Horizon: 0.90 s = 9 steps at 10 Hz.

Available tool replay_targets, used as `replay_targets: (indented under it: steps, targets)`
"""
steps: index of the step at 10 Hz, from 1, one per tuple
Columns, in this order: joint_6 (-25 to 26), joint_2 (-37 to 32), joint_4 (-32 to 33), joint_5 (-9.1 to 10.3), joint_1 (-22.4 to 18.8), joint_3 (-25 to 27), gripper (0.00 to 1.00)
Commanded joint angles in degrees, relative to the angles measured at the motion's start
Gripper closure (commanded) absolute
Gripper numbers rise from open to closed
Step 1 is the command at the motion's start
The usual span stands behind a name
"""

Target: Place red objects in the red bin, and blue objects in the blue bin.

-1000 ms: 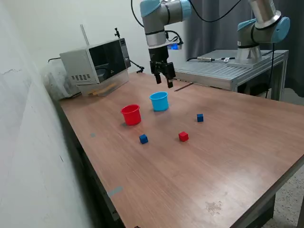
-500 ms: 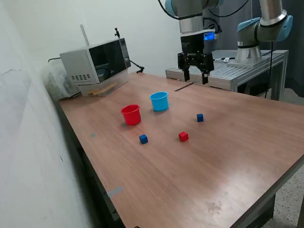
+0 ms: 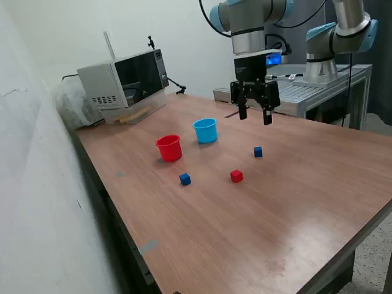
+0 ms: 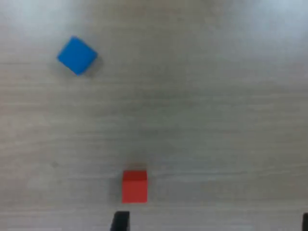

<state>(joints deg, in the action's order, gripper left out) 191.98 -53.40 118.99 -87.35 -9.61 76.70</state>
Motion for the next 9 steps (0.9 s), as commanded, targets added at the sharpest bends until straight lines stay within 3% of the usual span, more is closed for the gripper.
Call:
replay_targets:
  steps: [1, 5, 9]
  targets:
    - [0.15, 6.26, 0.97, 0.34, 1.69, -5.40, 0.00]
    - [-3.44, 12.35, 1.06, 0.34, 4.60, -5.79, 0.00]
    - [-3.45, 13.94, 3.79, 0.25, 3.64, -4.80, 0.00]
